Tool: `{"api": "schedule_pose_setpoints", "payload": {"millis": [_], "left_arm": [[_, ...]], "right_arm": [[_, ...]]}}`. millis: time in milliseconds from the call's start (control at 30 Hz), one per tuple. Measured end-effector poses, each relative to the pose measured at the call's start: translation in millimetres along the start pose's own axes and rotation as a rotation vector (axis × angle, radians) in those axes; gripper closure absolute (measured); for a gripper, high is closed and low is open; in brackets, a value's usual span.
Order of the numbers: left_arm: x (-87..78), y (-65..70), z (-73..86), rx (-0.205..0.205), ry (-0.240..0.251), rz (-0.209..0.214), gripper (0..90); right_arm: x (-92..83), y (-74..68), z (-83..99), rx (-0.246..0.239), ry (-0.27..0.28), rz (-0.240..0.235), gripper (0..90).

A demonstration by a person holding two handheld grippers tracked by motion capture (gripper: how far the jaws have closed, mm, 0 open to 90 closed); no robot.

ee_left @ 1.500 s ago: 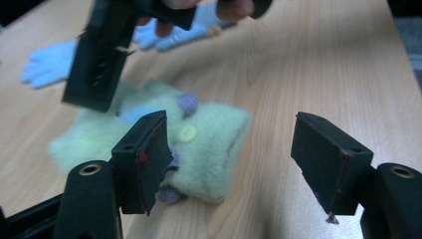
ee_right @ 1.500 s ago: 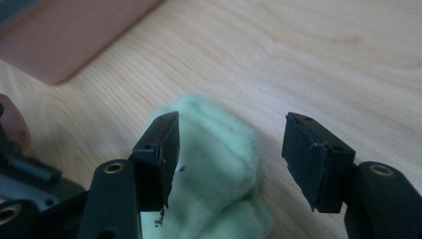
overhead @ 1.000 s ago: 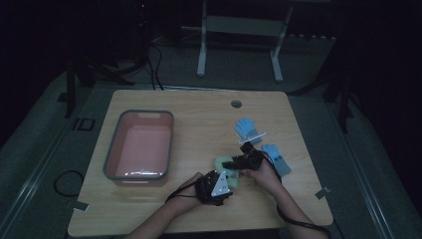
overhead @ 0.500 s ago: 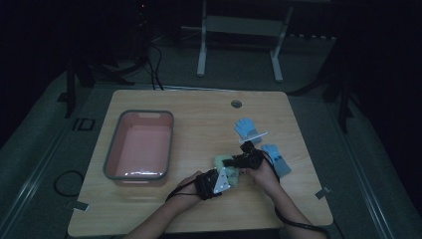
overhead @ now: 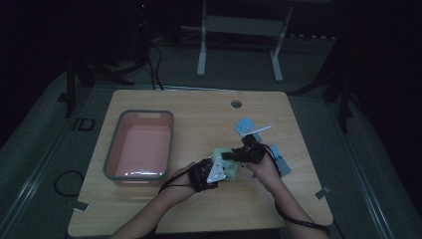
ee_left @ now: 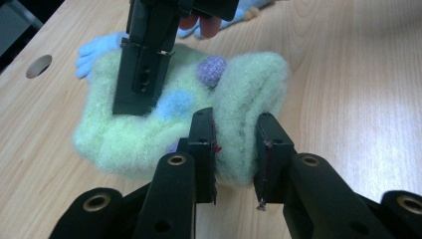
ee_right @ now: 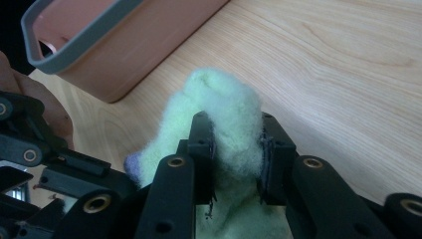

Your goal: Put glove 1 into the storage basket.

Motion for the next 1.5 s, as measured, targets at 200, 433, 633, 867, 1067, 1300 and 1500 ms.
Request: {"api": "schedule_pose_setpoints", "payload": {"millis": [200,433,633,867,1067,1300,1500], "left_arm": [[-10.7,-4.9,0.7,0.01,-0.007,-0.005,74.1],[-23.7,-15.0,0.9,0.02,-0.014,-0.021,74.4],[-39.4,-27.4,2.2,0.028,-0.026,-0.033,74.4],[-60.4,-44.1,6.0,0.045,-0.045,-0.051,74.5],[-77.3,-57.1,13.1,0.035,-0.05,-0.068,74.7],[-91.9,-69.9,26.2,0.028,-0.077,-0.076,74.7],[-103.2,-77.4,38.3,0.033,-0.111,-0.088,74.7]], "right_arm": [[-0.8,-10.7,-10.7,-0.006,0.005,-0.01,72.6],[-0.5,-21.1,-24.4,-0.027,0.025,-0.006,72.6],[1.7,-32.7,-41.0,-0.053,0.031,-0.007,72.6],[7.0,-49.7,-65.4,-0.082,0.039,-0.009,72.6],[14.9,-64.1,-85.6,-0.104,0.039,-0.015,72.7],[30.4,-79.3,-104.7,-0.131,0.029,-0.024,72.7],[45.9,-90.3,-116.8,-0.146,0.021,-0.027,72.7]]}}
Point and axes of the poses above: each handheld gripper's, and its own axes: x roughly forward along the jaws, z roughly out of its underside, y roughly to its right, the point moved 6 cm from there along x, roughly forward along the jaws, and after that the axes turned 6 degrees about x, right-handed, at the moved point
